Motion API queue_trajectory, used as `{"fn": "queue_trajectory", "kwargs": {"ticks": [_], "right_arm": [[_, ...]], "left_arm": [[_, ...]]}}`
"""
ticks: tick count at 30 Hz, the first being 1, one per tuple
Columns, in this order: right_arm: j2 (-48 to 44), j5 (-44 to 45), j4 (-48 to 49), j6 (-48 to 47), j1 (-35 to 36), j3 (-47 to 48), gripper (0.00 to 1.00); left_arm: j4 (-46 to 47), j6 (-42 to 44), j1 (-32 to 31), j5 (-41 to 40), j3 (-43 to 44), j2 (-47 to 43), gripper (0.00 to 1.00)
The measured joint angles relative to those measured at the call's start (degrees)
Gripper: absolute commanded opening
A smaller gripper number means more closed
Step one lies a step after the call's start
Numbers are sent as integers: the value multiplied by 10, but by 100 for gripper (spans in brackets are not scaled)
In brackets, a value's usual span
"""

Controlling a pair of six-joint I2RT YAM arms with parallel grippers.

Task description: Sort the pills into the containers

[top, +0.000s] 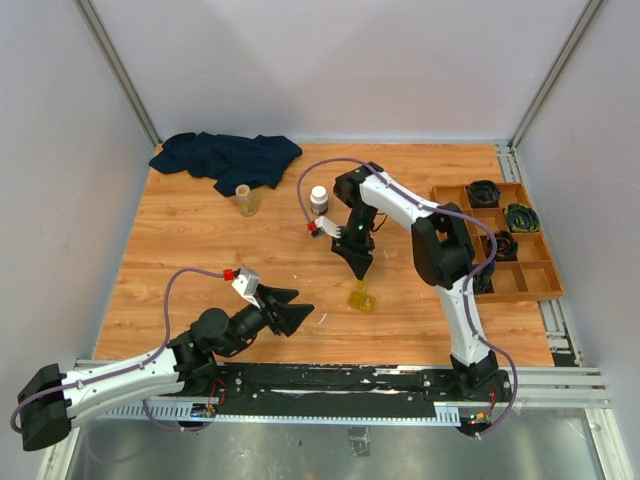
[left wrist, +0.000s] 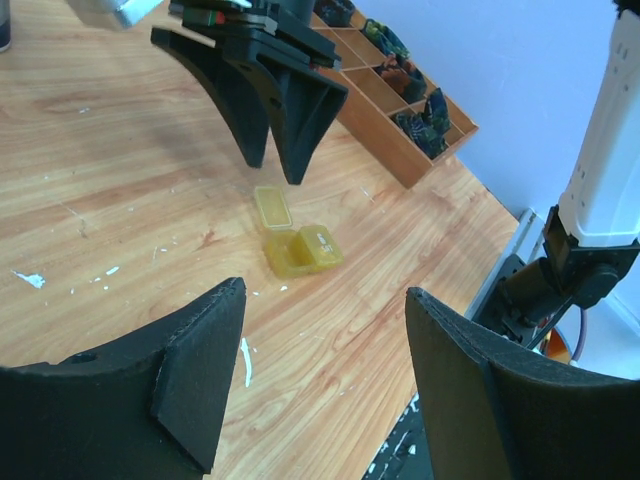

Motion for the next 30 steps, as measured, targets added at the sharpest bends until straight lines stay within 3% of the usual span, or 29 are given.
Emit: {"fn": "queue_trajectory", "kwargs": {"ticks": [4, 9, 12, 14, 16, 18, 19, 23, 30], "right_arm": [[-67, 45, 85, 46, 0, -56, 47], [-262, 35, 185, 53, -3, -193, 42], [-421, -33, 234, -11, -4, -331, 39], [-500, -74, 253, -74, -4, -421, 40], [-551, -100, 263, -150, -4, -509, 31], [-560, -105, 280, -223, -4, -575, 8], [-556, -104, 289, -249, -4, -596, 2], [-510, -74, 351, -306, 2, -637, 1], [-465, -13, 450, -307, 33, -642, 1]], "left_arm": [[-1, -6, 0, 0, 0, 0, 65], [0, -13, 0, -10, 0, 19, 52], [7, -15, 0, -18, 0, 54, 44], [11, -15, 0, -24, 3, 91, 32], [14, -13, 0, -30, 12, 136, 20], [20, -6, 0, -38, 23, 181, 16], [24, -5, 0, -42, 26, 196, 15], [40, -1, 0, -56, 39, 249, 15], [57, -8, 0, -66, 40, 258, 15]]}}
